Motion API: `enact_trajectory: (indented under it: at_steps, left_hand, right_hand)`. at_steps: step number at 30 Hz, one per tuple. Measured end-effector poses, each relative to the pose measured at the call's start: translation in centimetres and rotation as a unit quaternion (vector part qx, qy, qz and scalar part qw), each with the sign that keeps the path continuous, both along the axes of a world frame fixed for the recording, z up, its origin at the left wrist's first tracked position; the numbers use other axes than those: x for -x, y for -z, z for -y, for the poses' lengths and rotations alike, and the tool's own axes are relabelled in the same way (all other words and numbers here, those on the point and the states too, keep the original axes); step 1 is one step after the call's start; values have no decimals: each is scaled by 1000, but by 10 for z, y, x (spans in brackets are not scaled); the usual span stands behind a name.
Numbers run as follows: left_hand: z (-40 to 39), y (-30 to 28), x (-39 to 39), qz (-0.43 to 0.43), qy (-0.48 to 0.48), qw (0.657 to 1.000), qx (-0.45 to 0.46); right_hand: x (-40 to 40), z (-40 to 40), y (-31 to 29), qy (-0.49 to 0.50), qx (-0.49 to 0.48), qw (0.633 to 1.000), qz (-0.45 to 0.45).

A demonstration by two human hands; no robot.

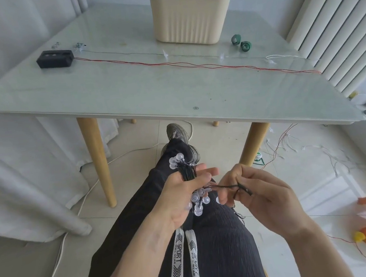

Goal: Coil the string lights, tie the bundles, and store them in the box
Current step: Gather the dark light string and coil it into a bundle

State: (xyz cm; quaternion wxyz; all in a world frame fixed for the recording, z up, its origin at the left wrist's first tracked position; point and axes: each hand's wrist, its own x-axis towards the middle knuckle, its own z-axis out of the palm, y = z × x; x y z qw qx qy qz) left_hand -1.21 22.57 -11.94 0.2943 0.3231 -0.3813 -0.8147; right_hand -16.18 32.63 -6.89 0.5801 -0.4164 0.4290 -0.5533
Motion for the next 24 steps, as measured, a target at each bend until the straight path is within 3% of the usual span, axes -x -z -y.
enact_trajectory:
  at_steps: [8, 15, 24]
  left_hand:
    - [0, -7, 1, 21, -23, 999, -24]
    - [1, -7, -3, -10, 22, 999, -40]
    - [2, -6, -12, -39, 153, 987, 15]
  right_hand:
    - [2, 0, -5, -71, 9, 996, -58]
    - [8, 6, 3, 74, -2, 997, -24]
    - [6, 16, 10, 161, -18, 987, 13]
